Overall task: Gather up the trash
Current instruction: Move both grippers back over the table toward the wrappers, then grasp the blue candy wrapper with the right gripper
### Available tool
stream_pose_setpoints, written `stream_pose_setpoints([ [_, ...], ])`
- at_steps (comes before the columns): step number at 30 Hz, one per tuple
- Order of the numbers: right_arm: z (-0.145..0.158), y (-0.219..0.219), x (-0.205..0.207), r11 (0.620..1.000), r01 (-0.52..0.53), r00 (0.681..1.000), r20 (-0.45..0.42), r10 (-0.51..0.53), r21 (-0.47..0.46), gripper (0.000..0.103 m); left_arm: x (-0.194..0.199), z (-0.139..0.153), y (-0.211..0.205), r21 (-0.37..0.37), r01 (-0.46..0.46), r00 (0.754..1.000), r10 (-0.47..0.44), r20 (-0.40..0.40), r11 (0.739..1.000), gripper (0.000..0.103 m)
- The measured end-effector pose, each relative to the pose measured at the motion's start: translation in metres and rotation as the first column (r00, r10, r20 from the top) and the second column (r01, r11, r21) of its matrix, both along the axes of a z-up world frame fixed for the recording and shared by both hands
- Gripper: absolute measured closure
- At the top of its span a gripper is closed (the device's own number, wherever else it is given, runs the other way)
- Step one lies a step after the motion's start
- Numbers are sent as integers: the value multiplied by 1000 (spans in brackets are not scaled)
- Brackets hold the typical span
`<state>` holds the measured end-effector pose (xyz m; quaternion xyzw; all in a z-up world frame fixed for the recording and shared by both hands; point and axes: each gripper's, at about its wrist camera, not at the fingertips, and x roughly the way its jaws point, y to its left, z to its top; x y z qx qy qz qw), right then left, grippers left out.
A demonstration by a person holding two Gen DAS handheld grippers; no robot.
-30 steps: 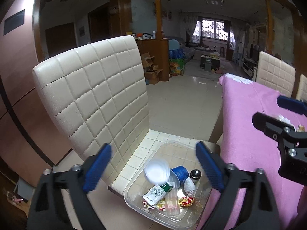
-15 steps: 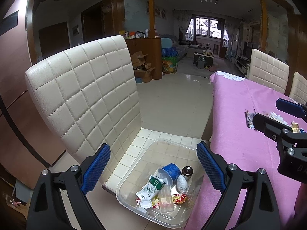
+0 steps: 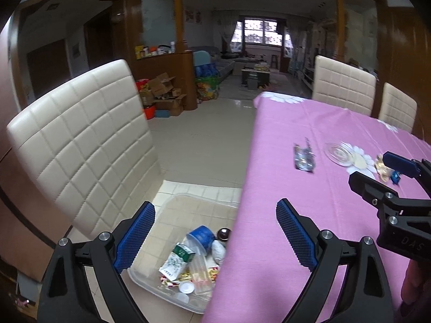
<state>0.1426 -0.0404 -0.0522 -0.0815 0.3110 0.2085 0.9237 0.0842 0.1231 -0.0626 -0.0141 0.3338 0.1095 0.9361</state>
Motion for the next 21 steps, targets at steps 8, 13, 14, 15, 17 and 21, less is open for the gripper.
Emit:
stream_pose_setpoints([
  [8,-19,-85,20,983,182,982,-40,-182,1,18,30,-5,-76,43,182,983,-181,-37,982,14],
  [13,-25,-142,40,956,291,954,-79,-289,23,18,56,-7,-123,74,274,961,-271,-52,959,14],
  [14,-26,-146,43,953,303,950,-81,-301,24,18,61,-8,-129,77,285,958,-281,-57,956,14],
  [15,-27,-155,48,948,318,945,-84,-315,23,19,68,-9,-137,78,299,953,-295,-64,951,14],
  [17,-32,-167,59,939,344,935,-93,-341,18,19,83,-12,-150,75,324,945,-318,-79,943,14],
  [21,-41,-185,80,926,377,920,-114,-374,5,21,117,-20,-172,52,364,927,-357,-113,930,14],
])
